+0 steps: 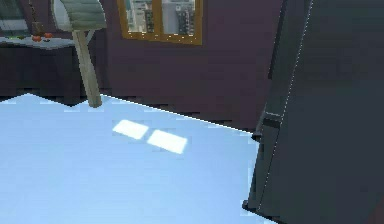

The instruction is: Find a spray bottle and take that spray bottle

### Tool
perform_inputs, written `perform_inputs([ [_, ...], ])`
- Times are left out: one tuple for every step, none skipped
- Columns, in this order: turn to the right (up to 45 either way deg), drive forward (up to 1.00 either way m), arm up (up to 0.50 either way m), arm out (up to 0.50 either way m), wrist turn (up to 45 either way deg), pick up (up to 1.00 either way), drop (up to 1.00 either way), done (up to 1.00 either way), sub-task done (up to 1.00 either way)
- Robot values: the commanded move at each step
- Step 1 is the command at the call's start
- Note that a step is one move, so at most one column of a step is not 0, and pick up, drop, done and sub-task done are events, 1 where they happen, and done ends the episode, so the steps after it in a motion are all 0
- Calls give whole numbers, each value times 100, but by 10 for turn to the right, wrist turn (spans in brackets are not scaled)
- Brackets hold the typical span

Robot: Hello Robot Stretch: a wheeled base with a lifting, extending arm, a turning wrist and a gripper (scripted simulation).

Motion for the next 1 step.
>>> perform_inputs([
  [0, 0, 50, 0, 0, 0, 0, 0, 0],
])
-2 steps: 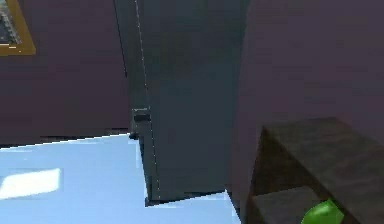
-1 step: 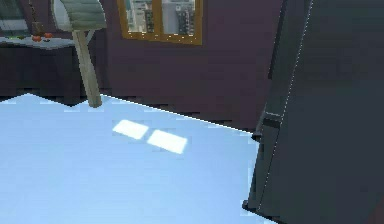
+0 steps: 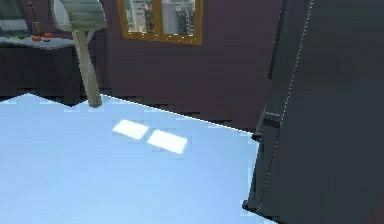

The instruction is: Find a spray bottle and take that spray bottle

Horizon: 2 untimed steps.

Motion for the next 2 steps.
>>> perform_inputs([
  [0, 0, 38, 0, 0, 0, 0, 0, 0],
  [0, 0, 0, 14, 0, 0, 0, 0, 0],
])
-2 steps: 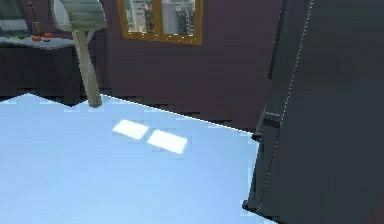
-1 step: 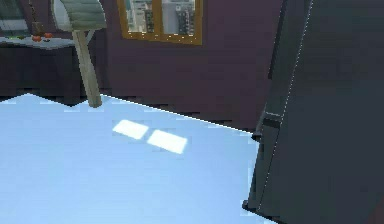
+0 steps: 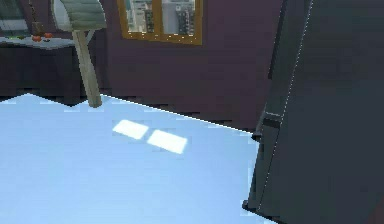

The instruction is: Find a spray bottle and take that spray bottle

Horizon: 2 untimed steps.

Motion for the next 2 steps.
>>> perform_inputs([
  [0, 0, 0, 0, 450, 0, 0, 0, 0],
  [0, 0, 0, 0, 450, 0, 0, 0, 0],
])
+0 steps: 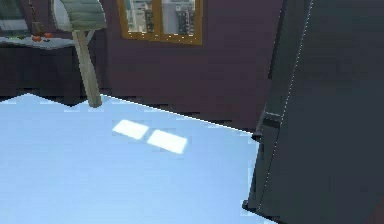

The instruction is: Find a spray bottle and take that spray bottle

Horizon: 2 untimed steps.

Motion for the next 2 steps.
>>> perform_inputs([
  [0, 0, 0, 0, 450, 0, 0, 0, 0],
  [0, 0, 0, 0, 90, 0, 0, 0, 0],
])
